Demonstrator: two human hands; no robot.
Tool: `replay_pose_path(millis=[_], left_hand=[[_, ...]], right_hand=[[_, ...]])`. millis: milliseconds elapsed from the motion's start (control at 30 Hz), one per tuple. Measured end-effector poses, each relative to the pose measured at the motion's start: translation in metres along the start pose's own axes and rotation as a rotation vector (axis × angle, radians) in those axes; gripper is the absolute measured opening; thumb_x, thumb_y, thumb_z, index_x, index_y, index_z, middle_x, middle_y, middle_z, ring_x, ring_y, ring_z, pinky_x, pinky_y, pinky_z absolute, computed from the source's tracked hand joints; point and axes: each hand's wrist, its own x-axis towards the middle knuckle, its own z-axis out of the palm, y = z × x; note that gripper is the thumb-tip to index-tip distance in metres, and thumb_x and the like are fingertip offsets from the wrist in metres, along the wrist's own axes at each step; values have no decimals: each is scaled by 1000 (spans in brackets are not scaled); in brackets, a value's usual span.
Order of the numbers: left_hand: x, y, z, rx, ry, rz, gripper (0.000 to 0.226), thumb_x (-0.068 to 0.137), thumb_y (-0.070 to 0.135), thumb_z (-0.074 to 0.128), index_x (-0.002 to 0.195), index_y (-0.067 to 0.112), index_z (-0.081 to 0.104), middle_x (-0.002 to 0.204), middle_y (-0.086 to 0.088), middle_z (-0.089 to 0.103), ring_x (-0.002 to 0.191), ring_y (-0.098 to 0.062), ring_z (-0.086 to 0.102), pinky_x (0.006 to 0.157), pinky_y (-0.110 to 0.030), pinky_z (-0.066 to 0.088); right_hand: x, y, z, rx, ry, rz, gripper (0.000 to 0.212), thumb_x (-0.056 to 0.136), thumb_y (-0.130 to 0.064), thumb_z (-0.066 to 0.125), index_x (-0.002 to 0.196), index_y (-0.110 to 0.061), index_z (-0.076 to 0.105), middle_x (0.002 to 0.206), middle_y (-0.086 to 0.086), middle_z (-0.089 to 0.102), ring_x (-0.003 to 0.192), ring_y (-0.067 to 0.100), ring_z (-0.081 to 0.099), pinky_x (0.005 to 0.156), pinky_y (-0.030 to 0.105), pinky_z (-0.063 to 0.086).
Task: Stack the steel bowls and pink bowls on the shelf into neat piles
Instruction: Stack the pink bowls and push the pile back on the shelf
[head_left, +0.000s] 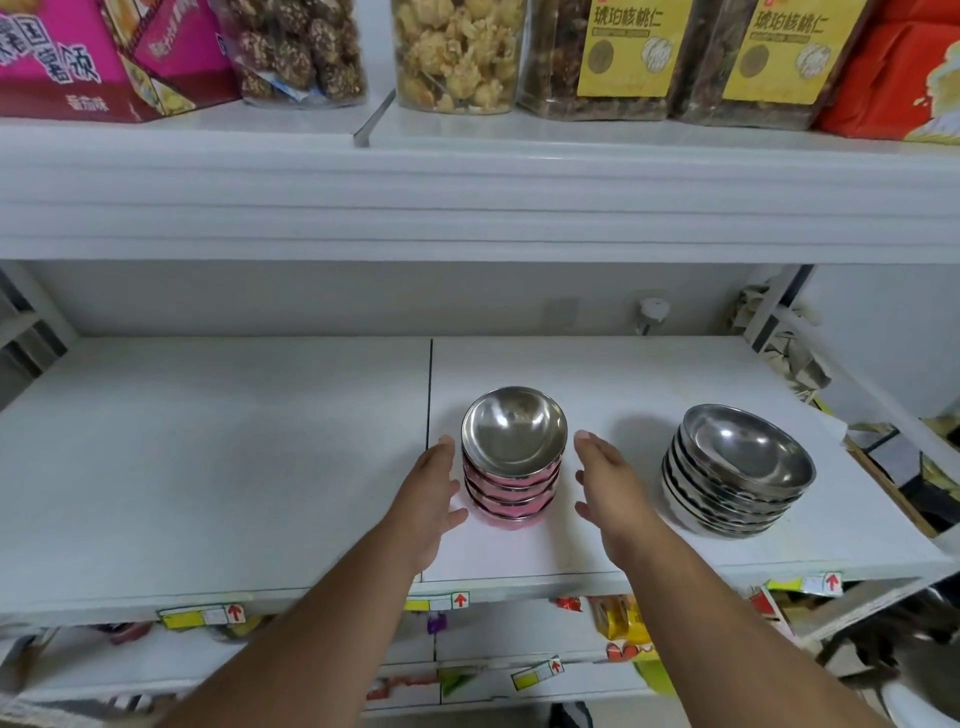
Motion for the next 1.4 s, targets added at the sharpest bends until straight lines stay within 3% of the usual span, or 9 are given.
replay_pose_path(millis=[67,133,233,300,433,567,667,900,1400], left_hand=[[5,-3,1,-70,-26,-60,59,100,52,43,150,21,41,156,0,41,139,-25,43,103,-47,46],[6,-7,2,-100,-46,-85,49,101,49,43,140,21,53,150,-1,48,137,-23,46,100,-45,47],[6,-11,6,-95,-53,-77,35,100,43,50,126,25,63,145,2,53,133,-19,50,98,-40,49],[3,-10,9,-87,-50,-64,35,97,42,53,126,26,65,143,3,55,131,-17,51,98,-39,49],[-8,-4,11,-96,-25,-33,31,94,40,58,120,28,69,134,6,62,125,-13,55,104,-41,46],[-20,4,3,-102,59,13,29,95,39,57,118,26,70,128,5,66,121,-12,57,102,-40,48],[-30,8,-13,-68,94,63,33,98,42,50,118,25,71,124,8,68,121,-8,58,102,-39,48],[-36,20,-67,-40,140,104,30,100,43,46,111,30,71,122,11,68,119,-8,58,107,-44,45],[-1,25,-152,-84,78,46,29,99,40,52,117,26,69,129,7,64,121,-14,57,109,-46,44]], right_hand=[[4,2,4,59,-58,91,61,104,-51,40,154,-16,39,156,2,44,138,24,45,114,50,40],[5,5,6,154,-122,164,56,105,-49,39,144,-11,53,144,4,58,133,24,52,106,47,44],[3,5,9,203,-205,147,40,106,-41,43,115,-14,71,122,7,72,116,20,64,90,37,52],[2,4,8,208,-218,131,37,106,-38,44,110,-15,73,120,8,73,113,20,66,88,36,54],[6,2,8,212,-255,121,37,105,-38,46,114,-14,72,121,5,73,114,19,66,104,42,51],[7,-5,19,205,-317,134,36,104,-39,48,113,-15,73,120,0,74,113,15,66,109,45,48],[0,-12,34,191,-369,130,34,103,-39,49,109,-17,75,112,-4,76,111,12,67,110,43,48],[-18,-19,87,180,-436,134,38,105,-40,44,116,-15,72,114,-2,73,110,11,65,111,42,47],[-32,-7,174,217,-328,129,36,104,-31,48,114,-8,73,113,8,76,103,16,69,108,43,51]])
